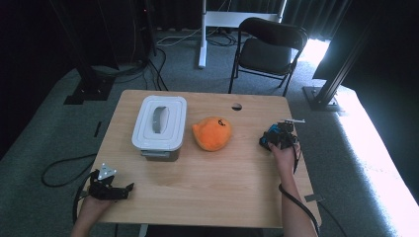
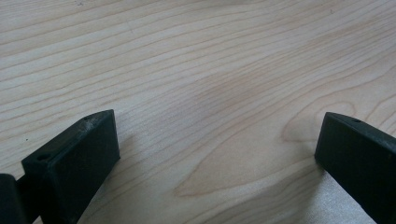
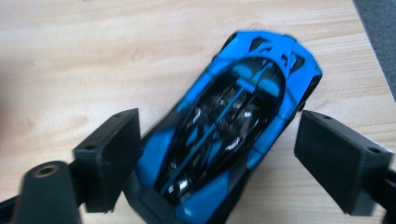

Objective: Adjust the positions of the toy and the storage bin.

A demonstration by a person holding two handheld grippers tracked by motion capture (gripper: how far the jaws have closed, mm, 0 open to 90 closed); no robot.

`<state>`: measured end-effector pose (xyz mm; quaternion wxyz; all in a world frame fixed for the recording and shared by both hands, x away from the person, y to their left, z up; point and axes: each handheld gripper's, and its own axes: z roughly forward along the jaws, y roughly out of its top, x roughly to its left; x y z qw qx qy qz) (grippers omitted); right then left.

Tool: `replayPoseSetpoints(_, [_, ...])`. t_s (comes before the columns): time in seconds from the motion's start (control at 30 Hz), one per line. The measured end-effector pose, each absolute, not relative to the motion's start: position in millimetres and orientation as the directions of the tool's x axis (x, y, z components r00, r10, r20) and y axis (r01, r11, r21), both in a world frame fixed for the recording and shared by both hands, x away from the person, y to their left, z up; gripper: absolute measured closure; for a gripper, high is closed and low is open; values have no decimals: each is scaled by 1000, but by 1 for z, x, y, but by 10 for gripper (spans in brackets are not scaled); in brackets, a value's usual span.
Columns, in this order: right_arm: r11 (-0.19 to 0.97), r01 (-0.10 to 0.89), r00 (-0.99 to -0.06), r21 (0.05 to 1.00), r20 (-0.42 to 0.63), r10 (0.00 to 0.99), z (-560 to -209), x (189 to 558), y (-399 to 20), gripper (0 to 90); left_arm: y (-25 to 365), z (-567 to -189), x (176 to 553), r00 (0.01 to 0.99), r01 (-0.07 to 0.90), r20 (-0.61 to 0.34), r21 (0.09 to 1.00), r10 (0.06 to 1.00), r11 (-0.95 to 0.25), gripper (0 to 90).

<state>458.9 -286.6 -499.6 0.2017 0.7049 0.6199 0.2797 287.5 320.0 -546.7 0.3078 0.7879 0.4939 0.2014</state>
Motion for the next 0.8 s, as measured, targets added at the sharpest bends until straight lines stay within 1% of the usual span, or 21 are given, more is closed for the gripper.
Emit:
replayPoseSetpoints(0.17, [-275, 738, 206, 617, 182, 962, -500, 469, -284, 114, 320, -547, 288, 431, 654, 13, 684, 902, -323, 2])
replayPoseSetpoints(0.37, [-345, 715, 330, 608, 141, 933, -502, 482, -273, 114, 320, -547, 287, 431, 655, 13, 684, 902, -322, 2])
replayPoseSetpoints(0.5, [-353, 733, 357, 582, 112, 927, -509, 490, -266, 116, 320, -547, 287, 431, 654, 13, 684, 902, -322, 2])
replayPoseSetpoints(0.57, [-338, 738, 369, 584, 71, 927, -514, 490, -262, 133, 320, -547, 287, 433, 653, 14, 684, 901, -324, 2])
replayPoseSetpoints(0.63, [-347, 748, 377, 565, 68, 924, -520, 491, -263, 134, 320, -547, 287, 435, 653, 13, 684, 901, -325, 2])
replayPoseSetpoints(0.7, [-375, 745, 381, 552, 109, 918, -526, 490, -266, 136, 320, -547, 287, 435, 653, 13, 684, 900, -325, 2])
replayPoseSetpoints(0.8, [-366, 748, 370, 554, 111, 922, -528, 489, -267, 131, 320, -547, 287, 435, 653, 13, 684, 900, -325, 2])
